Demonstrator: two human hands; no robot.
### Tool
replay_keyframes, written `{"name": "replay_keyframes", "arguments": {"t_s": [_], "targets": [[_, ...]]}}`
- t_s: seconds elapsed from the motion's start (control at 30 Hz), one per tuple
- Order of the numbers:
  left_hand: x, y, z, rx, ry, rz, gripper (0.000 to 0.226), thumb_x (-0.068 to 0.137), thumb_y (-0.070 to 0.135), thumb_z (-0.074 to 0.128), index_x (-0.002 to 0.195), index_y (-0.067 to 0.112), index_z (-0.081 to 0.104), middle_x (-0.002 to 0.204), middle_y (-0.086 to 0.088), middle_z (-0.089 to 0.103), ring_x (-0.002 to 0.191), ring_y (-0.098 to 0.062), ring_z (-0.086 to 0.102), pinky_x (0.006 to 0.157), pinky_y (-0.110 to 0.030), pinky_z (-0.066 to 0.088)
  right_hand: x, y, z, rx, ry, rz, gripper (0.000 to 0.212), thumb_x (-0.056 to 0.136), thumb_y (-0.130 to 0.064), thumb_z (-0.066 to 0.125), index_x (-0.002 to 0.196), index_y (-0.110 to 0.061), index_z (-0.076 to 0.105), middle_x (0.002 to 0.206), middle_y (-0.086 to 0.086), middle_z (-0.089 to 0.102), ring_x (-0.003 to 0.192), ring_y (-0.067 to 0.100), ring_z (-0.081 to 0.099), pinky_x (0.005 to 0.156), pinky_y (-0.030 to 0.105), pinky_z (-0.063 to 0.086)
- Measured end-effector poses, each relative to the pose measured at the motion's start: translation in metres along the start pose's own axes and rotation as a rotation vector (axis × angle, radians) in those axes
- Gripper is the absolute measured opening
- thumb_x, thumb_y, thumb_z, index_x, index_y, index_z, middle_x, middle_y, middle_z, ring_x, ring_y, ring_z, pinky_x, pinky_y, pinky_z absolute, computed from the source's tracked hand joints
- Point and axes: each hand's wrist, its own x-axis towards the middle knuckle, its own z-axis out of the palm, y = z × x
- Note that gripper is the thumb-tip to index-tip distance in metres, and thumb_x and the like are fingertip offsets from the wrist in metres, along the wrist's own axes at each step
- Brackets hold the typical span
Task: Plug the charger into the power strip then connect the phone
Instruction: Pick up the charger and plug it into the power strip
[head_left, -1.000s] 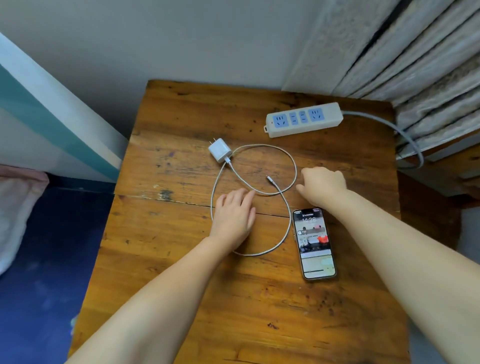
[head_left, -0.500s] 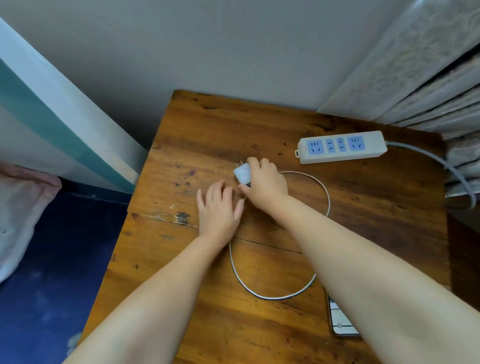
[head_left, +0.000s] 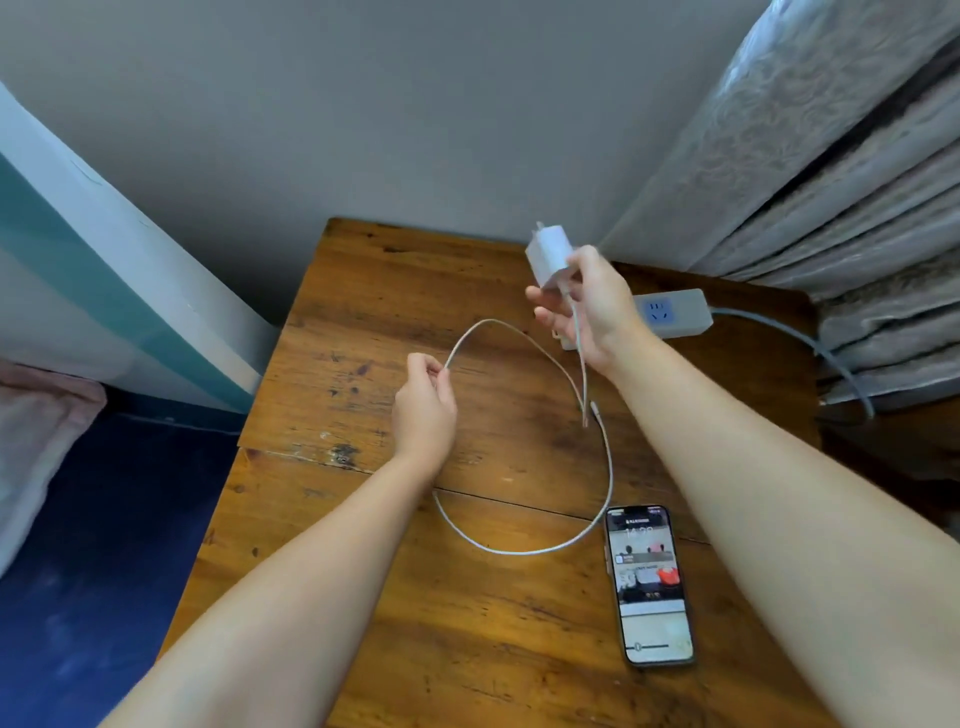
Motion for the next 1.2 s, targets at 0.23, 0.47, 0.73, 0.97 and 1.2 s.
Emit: {"name": "replay_keyframes", "arguments": {"t_s": [0.23, 0.47, 0.73, 0.97, 1.2], "targets": [[-0.005, 0.039, 0.006, -0.116, 0.012, 0.006, 0.025, 0.097, 0.022, 0.038, 0.104, 0.017, 0.061, 0.086, 0.001, 0.061, 0.073, -0.012, 0.054, 0.062, -0.025, 0.043, -0.019, -0.066, -0.060, 0.189, -0.111, -0.090, 0.027, 0.092, -0.028, 0.056, 0.117, -0.019, 0.058, 0.097, 0.008, 0.062, 0.070, 0.008, 0.060, 0.051, 0.016, 0.050], [-0.004, 0.045, 0.002, -0.257, 0.003, -0.070, 0.022, 0.094, 0.023, 0.046, 0.103, 0.017, 0.066, 0.082, 0.002, 0.063, 0.067, -0.007, 0.052, 0.054, -0.017, 0.039, -0.006, -0.073, -0.111, -0.933, 0.043, -0.083, 0.046, 0.085, -0.015, 0.063, 0.129, -0.011, 0.049, 0.106, 0.010, 0.056, 0.085, 0.020, 0.063, 0.060, 0.028, 0.055], [-0.010, 0.027, 0.002, -0.182, -0.335, 0.009, 0.018, 0.089, 0.025, 0.057, 0.083, 0.019, 0.073, 0.062, -0.007, 0.060, 0.051, 0.006, 0.050, 0.056, -0.018, 0.036, 0.041, -0.062, -0.098, -1.790, -0.143, -0.281, 0.049, 0.084, -0.017, 0.065, 0.131, -0.013, 0.053, 0.119, 0.012, 0.062, 0.103, 0.028, 0.058, 0.073, 0.029, 0.039], [-0.017, 0.023, 0.000, -0.134, -0.426, -0.018, 0.021, 0.091, 0.022, 0.056, 0.092, 0.012, 0.074, 0.091, -0.016, 0.066, 0.072, -0.011, 0.060, 0.056, -0.012, 0.035, 0.058, -0.067, -0.088, -1.906, -0.272, -0.198, 0.053, 0.085, -0.020, 0.065, 0.136, -0.015, 0.050, 0.122, 0.010, 0.061, 0.104, 0.028, 0.057, 0.077, 0.030, 0.043], [-0.016, 0.029, 0.005, -0.159, -0.429, -0.021, 0.022, 0.090, 0.025, 0.056, 0.092, 0.015, 0.075, 0.089, 0.000, 0.064, 0.092, -0.011, 0.051, 0.058, -0.012, 0.036, 0.062, -0.068, -0.072, -2.018, -0.322, -0.110, 0.052, 0.086, -0.023, 0.065, 0.135, -0.014, 0.049, 0.121, 0.011, 0.059, 0.090, 0.026, 0.060, 0.064, 0.030, 0.051]]}}
